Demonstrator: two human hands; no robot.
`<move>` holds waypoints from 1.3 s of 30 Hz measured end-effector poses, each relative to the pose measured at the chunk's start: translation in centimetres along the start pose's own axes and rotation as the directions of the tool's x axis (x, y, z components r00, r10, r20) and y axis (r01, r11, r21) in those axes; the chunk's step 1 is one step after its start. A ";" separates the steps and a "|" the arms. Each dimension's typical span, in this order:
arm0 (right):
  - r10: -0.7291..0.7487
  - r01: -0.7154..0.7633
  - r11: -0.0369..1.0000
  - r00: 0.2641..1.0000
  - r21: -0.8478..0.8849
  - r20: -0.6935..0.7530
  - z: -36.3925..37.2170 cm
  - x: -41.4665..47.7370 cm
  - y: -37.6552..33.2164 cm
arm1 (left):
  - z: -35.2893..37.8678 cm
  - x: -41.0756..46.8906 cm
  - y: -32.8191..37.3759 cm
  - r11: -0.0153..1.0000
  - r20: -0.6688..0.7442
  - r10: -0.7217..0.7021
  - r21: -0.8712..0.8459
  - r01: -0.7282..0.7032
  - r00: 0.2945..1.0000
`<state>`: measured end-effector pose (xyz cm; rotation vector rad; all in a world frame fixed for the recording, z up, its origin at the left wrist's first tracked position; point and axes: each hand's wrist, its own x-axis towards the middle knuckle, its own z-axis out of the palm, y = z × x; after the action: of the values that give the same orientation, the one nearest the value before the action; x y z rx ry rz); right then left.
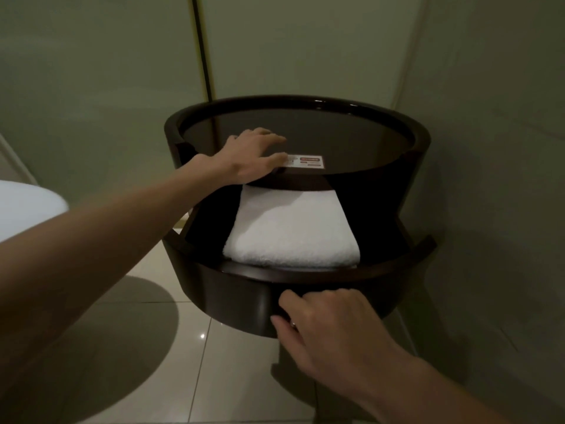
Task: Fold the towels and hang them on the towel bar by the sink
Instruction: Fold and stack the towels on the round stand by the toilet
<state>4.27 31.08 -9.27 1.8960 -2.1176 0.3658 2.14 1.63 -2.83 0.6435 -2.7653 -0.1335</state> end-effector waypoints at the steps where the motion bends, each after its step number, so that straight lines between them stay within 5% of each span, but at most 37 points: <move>1: -0.020 0.020 1.000 1.000 0.017 0.000 -0.5 0.4 0.2 | -0.3 -0.4 0.3 0.999 -0.001 0.039 -0.025 -0.039 0.999; 11: -0.110 0.113 0.992 0.993 0.063 -0.041 -2.6 5.8 4.0 | -1.7 -5.2 1.3 0.982 0.063 0.185 -0.042 -0.183 0.981; 21: -0.057 0.057 0.998 0.923 0.011 0.381 -1.1 8.9 8.9 | -2.5 -10.3 2.3 0.980 0.199 0.177 -0.125 -0.155 0.964; 27: -0.051 0.057 0.998 0.921 -0.004 0.387 -0.4 9.7 9.1 | -2.6 -11.9 4.4 0.989 0.419 0.148 -0.059 -0.136 0.896; 34: -0.016 -0.048 0.980 0.947 0.191 0.320 -2.9 11.9 10.0 | -1.6 -11.5 4.9 0.980 0.233 0.158 0.083 -0.182 0.959; 39: -0.016 -0.068 0.961 0.954 0.268 0.299 -5.3 14.0 10.8 | -3.0 -9.6 3.9 0.988 0.049 0.154 0.009 -0.154 0.987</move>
<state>-7.75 21.23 0.74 2.2012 -2.3936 0.4217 9.64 9.32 -1.95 0.4324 -2.8515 -0.0995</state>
